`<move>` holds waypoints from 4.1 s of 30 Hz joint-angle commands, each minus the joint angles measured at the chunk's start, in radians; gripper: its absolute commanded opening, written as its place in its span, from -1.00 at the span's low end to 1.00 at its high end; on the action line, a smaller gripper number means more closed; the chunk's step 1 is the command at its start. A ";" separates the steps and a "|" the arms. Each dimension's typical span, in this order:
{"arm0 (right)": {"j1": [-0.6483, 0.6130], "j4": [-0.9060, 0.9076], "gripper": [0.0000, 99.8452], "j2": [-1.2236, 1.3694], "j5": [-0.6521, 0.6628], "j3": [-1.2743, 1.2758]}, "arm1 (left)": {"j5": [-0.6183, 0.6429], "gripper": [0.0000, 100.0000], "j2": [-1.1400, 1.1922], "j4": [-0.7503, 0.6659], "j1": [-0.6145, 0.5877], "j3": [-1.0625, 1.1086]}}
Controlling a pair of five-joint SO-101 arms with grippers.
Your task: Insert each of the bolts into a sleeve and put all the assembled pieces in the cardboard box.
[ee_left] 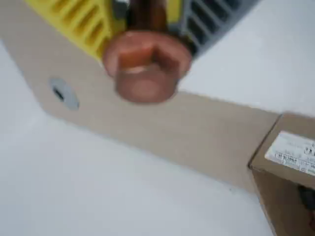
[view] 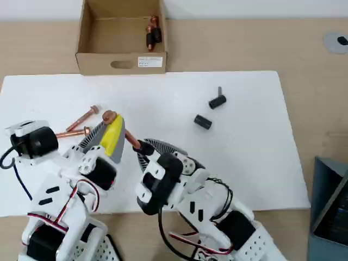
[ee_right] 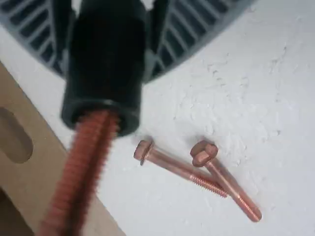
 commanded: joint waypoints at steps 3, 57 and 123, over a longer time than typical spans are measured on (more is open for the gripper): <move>-0.007 -0.002 -0.98 -0.125 0.009 -0.031 | -0.006 -1.00 -0.001 0.109 0.097 -0.084; -0.005 -0.002 -0.98 -0.128 0.009 -0.002 | -0.087 -0.66 0.005 0.193 0.044 -0.104; 0.539 -0.060 -0.98 2.103 -0.189 -1.934 | -0.480 -1.00 -0.001 0.169 -0.473 0.502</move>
